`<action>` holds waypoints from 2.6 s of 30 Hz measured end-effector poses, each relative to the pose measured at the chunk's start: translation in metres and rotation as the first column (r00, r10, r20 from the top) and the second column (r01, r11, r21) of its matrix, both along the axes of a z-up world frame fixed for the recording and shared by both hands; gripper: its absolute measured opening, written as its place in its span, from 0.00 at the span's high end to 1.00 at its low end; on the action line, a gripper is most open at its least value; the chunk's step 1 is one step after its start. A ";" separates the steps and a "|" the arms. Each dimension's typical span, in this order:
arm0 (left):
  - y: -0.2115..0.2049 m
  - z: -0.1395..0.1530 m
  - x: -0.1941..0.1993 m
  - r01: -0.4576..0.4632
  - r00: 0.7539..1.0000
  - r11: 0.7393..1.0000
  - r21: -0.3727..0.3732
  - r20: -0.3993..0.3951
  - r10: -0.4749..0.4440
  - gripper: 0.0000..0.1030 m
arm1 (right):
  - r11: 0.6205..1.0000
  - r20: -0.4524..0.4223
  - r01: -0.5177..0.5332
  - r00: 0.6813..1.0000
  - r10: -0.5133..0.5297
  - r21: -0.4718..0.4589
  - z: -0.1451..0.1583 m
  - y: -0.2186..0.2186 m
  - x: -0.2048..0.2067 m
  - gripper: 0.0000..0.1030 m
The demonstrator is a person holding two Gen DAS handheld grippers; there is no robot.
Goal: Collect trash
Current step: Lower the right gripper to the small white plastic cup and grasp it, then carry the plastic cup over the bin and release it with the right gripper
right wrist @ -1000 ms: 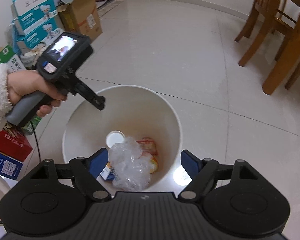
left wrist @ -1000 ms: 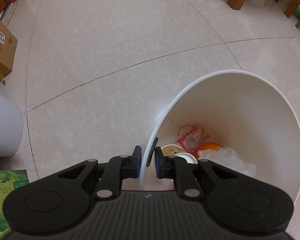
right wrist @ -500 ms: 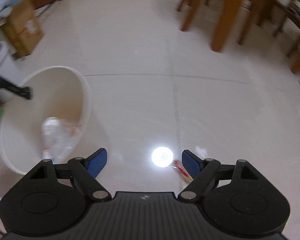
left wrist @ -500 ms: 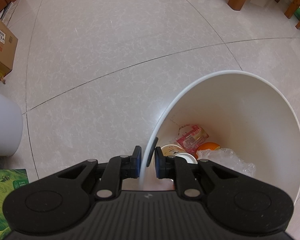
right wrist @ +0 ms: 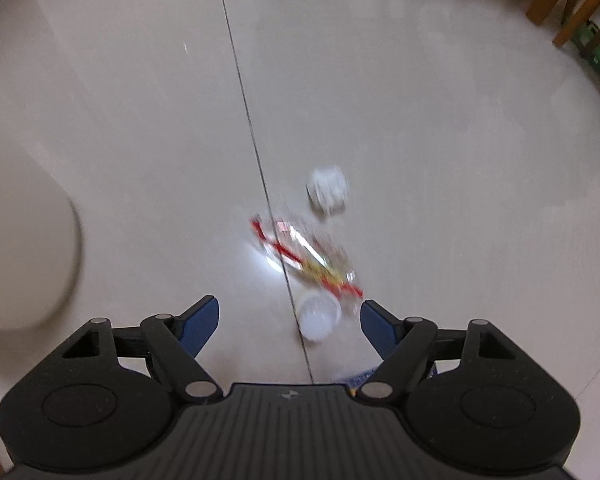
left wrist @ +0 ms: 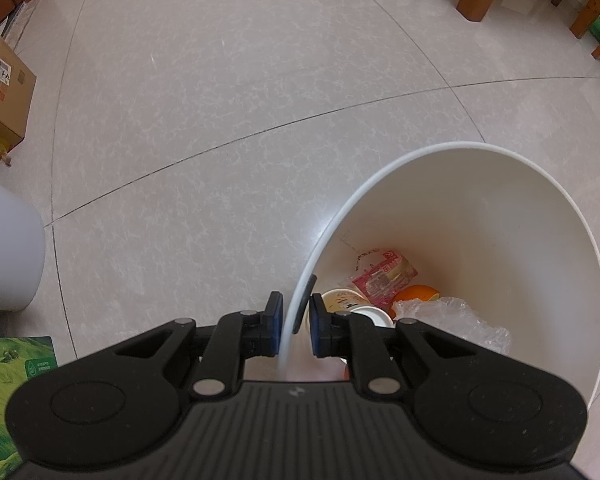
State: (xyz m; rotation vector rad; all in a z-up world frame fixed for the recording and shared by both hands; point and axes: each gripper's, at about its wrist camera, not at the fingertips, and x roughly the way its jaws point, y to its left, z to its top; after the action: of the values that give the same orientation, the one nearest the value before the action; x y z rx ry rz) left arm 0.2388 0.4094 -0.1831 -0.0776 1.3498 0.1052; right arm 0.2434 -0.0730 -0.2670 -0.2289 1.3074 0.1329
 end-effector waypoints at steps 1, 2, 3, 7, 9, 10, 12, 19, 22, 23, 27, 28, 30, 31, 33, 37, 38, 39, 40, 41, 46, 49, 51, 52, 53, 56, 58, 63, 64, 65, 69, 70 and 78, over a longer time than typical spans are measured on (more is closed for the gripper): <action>0.000 0.000 0.000 0.000 1.000 1.000 0.000 -0.001 0.000 0.88 | 1.000 -0.016 0.009 1.000 -0.009 -0.004 -0.010 -0.002 0.000 0.23; 0.000 0.000 0.001 0.000 1.000 1.000 -0.001 -0.001 0.000 0.88 | 1.000 -0.032 0.017 0.999 -0.017 -0.007 -0.019 -0.004 0.002 0.23; 0.000 0.000 0.001 0.000 1.000 1.000 -0.001 -0.001 0.000 0.88 | 1.000 -0.039 0.021 0.999 -0.022 -0.015 -0.027 -0.005 0.004 0.24; -0.001 0.001 0.000 0.008 1.000 1.000 0.008 0.000 -0.008 0.88 | 0.999 -0.070 0.038 0.997 -0.040 -0.037 -0.055 -0.006 0.002 0.32; -0.001 0.001 0.000 0.010 1.000 1.000 0.010 0.001 -0.010 0.88 | 0.998 -0.083 0.049 0.995 -0.051 -0.029 -0.064 -0.008 0.003 0.37; -0.002 0.001 0.000 0.011 1.000 1.000 0.010 0.001 -0.011 0.88 | 0.998 -0.084 0.052 0.995 -0.054 -0.026 -0.068 -0.007 0.003 0.38; -0.001 0.001 0.000 0.010 1.000 1.000 0.009 0.001 -0.010 0.88 | 0.998 -0.083 0.053 0.995 -0.055 -0.027 -0.073 -0.004 0.004 0.40; -0.004 0.000 0.000 0.015 1.000 1.000 0.019 0.001 -0.015 0.88 | 0.998 -0.082 0.065 0.994 -0.067 -0.026 -0.079 -0.006 0.011 0.50; -0.004 0.000 -0.001 0.009 1.000 1.000 0.016 0.001 -0.009 0.88 | 0.997 -0.081 0.076 0.994 -0.078 -0.022 -0.081 -0.008 0.013 0.57; -0.004 0.000 -0.001 0.010 1.000 1.000 0.017 0.001 -0.010 0.88 | 0.997 -0.082 0.078 0.993 -0.080 -0.019 -0.081 -0.009 0.013 0.59; -0.003 0.000 -0.001 0.010 1.000 1.000 0.015 0.001 -0.010 0.88 | 0.997 -0.081 0.080 0.993 -0.082 -0.020 -0.080 -0.009 0.012 0.65; -0.003 0.000 -0.001 0.009 1.000 1.000 0.014 0.001 -0.009 0.88 | 0.997 -0.078 0.077 0.994 -0.079 -0.024 -0.082 -0.009 0.013 0.65; -0.002 0.000 -0.001 0.010 1.000 1.000 0.014 0.001 -0.010 0.88 | 0.997 -0.079 0.071 0.994 -0.073 -0.028 -0.080 -0.007 0.012 0.65; -0.002 0.000 -0.001 0.011 1.000 1.000 0.015 0.001 -0.011 0.88 | 0.997 -0.082 0.068 0.994 -0.071 -0.027 -0.079 -0.007 0.012 0.65; -0.002 0.000 -0.001 0.010 1.000 1.000 0.016 0.001 -0.010 0.88 | 0.998 -0.082 0.055 0.995 -0.056 -0.026 -0.073 -0.003 0.010 0.65; -0.004 0.000 -0.001 0.015 1.000 1.000 0.024 0.001 -0.015 0.88 | 0.999 -0.077 0.030 0.997 -0.031 -0.010 -0.048 0.006 0.007 0.65; -0.004 0.000 -0.001 0.015 1.000 1.000 0.025 0.001 -0.015 0.88 | 1.000 -0.074 0.026 0.997 -0.026 -0.002 -0.038 0.009 0.005 0.65; -0.004 0.000 0.000 0.016 1.000 1.000 0.025 0.001 -0.016 0.88 | 1.000 -0.068 0.019 0.998 -0.018 0.015 -0.027 0.011 0.004 0.65; -0.004 0.000 -0.001 0.015 1.000 1.000 0.024 0.001 -0.015 0.88 | 1.000 -0.059 0.010 0.998 -0.008 0.029 -0.015 0.014 0.001 0.65; -0.004 0.000 -0.001 0.012 1.000 1.000 0.022 0.001 -0.012 0.88 | 0.999 -0.052 0.000 0.999 0.002 0.035 -0.003 0.018 -0.001 0.65; -0.004 0.000 0.000 0.009 1.000 1.000 0.018 0.000 -0.009 0.88 | 0.991 0.000 -0.076 0.997 0.077 0.108 0.067 0.041 -0.014 0.65; -0.003 0.000 0.000 0.006 1.000 1.000 0.015 0.001 -0.006 0.88 | 0.979 0.047 -0.134 0.991 0.128 0.156 0.113 0.061 -0.021 0.65; -0.003 -0.001 -0.001 0.005 1.000 1.000 0.016 0.002 -0.006 0.88 | 0.965 0.091 -0.187 0.981 0.173 0.184 0.143 0.079 -0.027 0.65; -0.003 -0.001 -0.001 0.006 1.000 1.000 0.016 0.002 -0.006 0.88 | 0.957 0.110 -0.216 0.974 0.197 0.196 0.157 0.088 -0.029 0.65; -0.003 -0.001 -0.001 0.006 1.000 1.000 0.016 0.002 -0.006 0.88 | 0.946 0.134 -0.246 0.966 0.222 0.210 0.170 0.097 -0.031 0.65; -0.003 -0.001 -0.002 0.005 1.000 1.000 0.015 0.003 -0.005 0.88 | 0.913 0.181 -0.330 0.939 0.292 0.240 0.198 0.126 -0.037 0.65; -0.003 -0.001 -0.002 0.007 1.000 1.000 0.016 0.004 -0.007 0.88 | 0.893 0.195 -0.373 0.923 0.330 0.253 0.210 0.145 -0.039 0.65; -0.003 -0.001 -0.001 0.009 1.000 1.000 0.017 0.004 -0.009 0.88 | 0.839 0.215 -0.458 0.887 0.409 0.294 0.221 0.189 -0.044 0.65; -0.003 -0.001 -0.001 0.009 1.000 1.000 0.016 0.004 -0.009 0.88 | 0.830 0.213 -0.469 0.882 0.420 0.302 0.220 0.196 -0.044 0.65; -0.002 0.000 -0.001 0.007 1.000 1.000 0.014 0.004 -0.007 0.88 | 0.824 0.208 -0.476 0.878 0.431 0.308 0.218 0.202 -0.045 0.65; -0.001 0.000 -0.001 0.008 1.000 1.000 0.012 0.005 -0.008 0.88 | 0.810 0.192 -0.495 0.869 0.457 0.313 0.207 0.217 -0.050 0.55; -0.001 0.000 -0.001 0.008 1.000 1.000 0.012 0.005 -0.008 0.88 | 0.809 0.194 -0.499 0.866 0.460 0.311 0.206 0.217 -0.052 0.51; -0.002 0.000 -0.001 0.008 1.000 1.000 0.013 0.005 -0.008 0.88 | 0.839 0.204 -0.456 0.889 0.411 0.297 0.209 0.201 -0.052 0.42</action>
State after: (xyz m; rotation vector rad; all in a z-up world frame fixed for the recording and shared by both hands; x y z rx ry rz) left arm 0.2376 0.4073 -0.1828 -0.0615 1.3439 0.1072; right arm 0.1915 0.1276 -0.0582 -0.2335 1.0603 0.7169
